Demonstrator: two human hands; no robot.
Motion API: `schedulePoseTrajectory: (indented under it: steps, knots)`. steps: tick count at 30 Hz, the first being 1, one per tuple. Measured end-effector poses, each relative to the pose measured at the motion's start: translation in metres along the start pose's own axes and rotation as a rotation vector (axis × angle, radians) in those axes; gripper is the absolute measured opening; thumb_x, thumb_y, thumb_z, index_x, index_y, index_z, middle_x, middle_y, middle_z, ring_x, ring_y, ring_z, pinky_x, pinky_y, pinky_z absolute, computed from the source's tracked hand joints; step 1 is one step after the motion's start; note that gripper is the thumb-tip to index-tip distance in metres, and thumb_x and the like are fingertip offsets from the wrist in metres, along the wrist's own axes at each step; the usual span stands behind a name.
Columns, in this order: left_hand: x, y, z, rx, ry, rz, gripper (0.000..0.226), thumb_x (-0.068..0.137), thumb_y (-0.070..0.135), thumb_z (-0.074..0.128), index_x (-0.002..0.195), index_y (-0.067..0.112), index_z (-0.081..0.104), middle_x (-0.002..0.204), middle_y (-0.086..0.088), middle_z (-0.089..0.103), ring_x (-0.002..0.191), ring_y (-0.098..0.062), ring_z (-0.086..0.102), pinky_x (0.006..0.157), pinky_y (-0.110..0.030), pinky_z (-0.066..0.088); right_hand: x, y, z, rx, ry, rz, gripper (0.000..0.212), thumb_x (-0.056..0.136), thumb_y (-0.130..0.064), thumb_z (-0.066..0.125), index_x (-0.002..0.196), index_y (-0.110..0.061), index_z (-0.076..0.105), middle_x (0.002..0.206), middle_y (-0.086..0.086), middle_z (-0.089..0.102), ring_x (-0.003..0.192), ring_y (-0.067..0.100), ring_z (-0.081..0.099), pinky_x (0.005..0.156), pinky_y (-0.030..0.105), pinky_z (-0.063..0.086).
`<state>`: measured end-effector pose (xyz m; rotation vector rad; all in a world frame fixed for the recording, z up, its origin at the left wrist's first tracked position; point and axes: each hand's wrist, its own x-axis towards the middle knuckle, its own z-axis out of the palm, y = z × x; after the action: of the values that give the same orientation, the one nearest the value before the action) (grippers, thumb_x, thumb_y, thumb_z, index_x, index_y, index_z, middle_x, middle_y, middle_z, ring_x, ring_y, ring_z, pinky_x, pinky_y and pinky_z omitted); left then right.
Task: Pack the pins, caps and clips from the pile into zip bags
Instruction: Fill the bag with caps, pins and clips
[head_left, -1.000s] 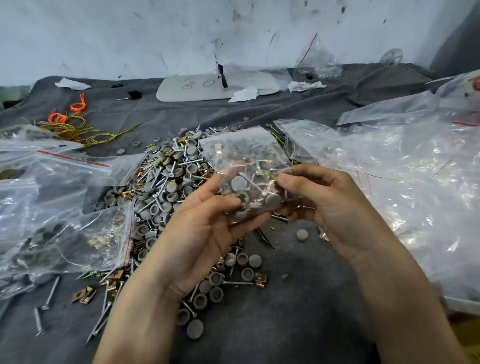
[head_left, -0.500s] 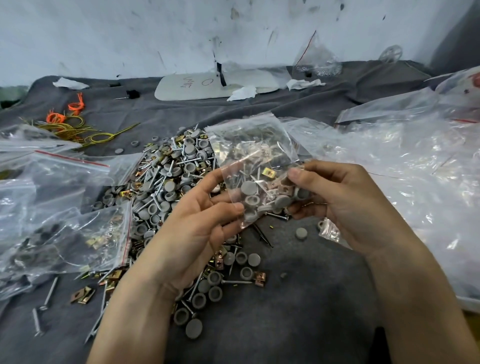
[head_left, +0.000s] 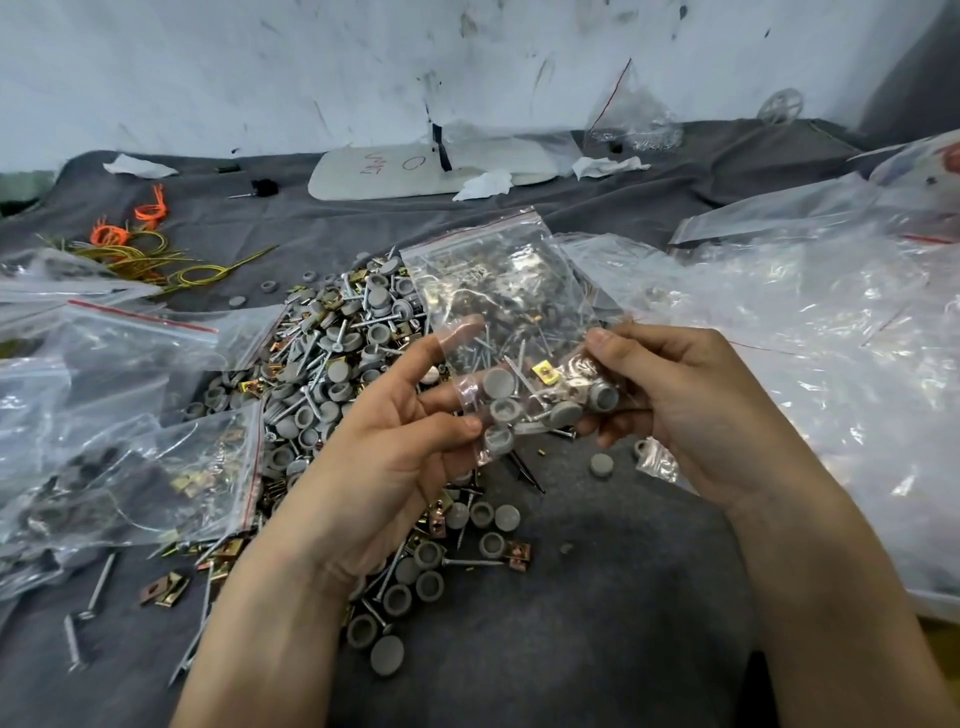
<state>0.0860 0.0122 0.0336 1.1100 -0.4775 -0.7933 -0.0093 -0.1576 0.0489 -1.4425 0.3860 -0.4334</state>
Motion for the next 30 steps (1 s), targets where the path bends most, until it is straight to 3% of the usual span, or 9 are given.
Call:
schedulePoseTrajectory:
  steps: [7, 11, 14, 17, 21, 30]
  knots:
    - [0.0006, 0.0009, -0.0017, 0.032, 0.009, -0.001, 0.076, 0.066, -0.019, 0.061, 0.131, 0.018, 0.057, 0.102, -0.013, 0.074, 0.086, -0.02, 0.071, 0.075, -0.028, 0.059, -0.0001, 0.0003, -0.0005, -0.005, -0.02, -0.003, 0.026, 0.091, -0.017, 0.06, 0.07, -0.009, 0.073, 0.057, 0.01, 0.065, 0.048, 0.022, 0.064, 0.042, 0.024, 0.05]
    - [0.0006, 0.002, -0.0029, 0.025, 0.011, 0.005, 0.066, 0.068, -0.009, 0.055, 0.128, 0.018, 0.058, 0.095, -0.01, 0.075, 0.078, -0.016, 0.072, 0.066, -0.024, 0.06, 0.0001, 0.0011, -0.0018, -0.017, -0.046, 0.007, 0.023, 0.09, -0.018, 0.059, 0.078, -0.006, 0.073, 0.061, 0.013, 0.066, 0.05, 0.023, 0.064, 0.044, 0.024, 0.051]
    - [0.0002, 0.0019, -0.0027, 0.042, 0.012, 0.016, 0.07, 0.066, -0.014, 0.065, 0.127, 0.019, 0.058, 0.094, -0.01, 0.075, 0.078, -0.016, 0.072, 0.066, -0.024, 0.06, 0.0, 0.0013, -0.0023, -0.017, -0.071, 0.028, 0.026, 0.093, -0.019, 0.056, 0.077, -0.007, 0.074, 0.062, 0.014, 0.067, 0.051, 0.023, 0.065, 0.045, 0.024, 0.051]
    - [0.0001, 0.0023, -0.0027, 0.045, 0.015, 0.018, 0.064, 0.066, -0.005, 0.054, 0.126, 0.019, 0.06, 0.093, -0.01, 0.075, 0.077, -0.016, 0.072, 0.065, -0.025, 0.06, -0.0003, 0.0011, -0.0031, -0.015, -0.084, 0.055, 0.028, 0.092, -0.025, 0.055, 0.079, -0.008, 0.074, 0.063, 0.015, 0.067, 0.053, 0.026, 0.066, 0.046, 0.024, 0.051]
    - [-0.0006, 0.0034, -0.0029, 0.086, 0.004, 0.014, 0.066, 0.067, -0.004, 0.054, 0.129, 0.018, 0.058, 0.094, -0.01, 0.076, 0.08, -0.018, 0.073, 0.068, -0.026, 0.06, -0.0011, 0.0004, -0.0049, -0.047, -0.119, 0.072, 0.037, 0.077, -0.037, 0.06, 0.088, -0.004, 0.071, 0.062, 0.012, 0.068, 0.056, 0.026, 0.067, 0.048, 0.024, 0.052]
    - [-0.0009, 0.0045, -0.0031, 0.11, 0.004, 0.008, 0.063, 0.067, -0.004, 0.053, 0.125, 0.018, 0.059, 0.1, -0.011, 0.076, 0.078, -0.017, 0.074, 0.068, -0.027, 0.06, -0.0018, 0.0005, -0.005, -0.081, -0.168, 0.066, 0.029, 0.072, -0.037, 0.062, 0.08, -0.012, 0.076, 0.061, 0.01, 0.069, 0.057, 0.025, 0.069, 0.051, 0.026, 0.056]
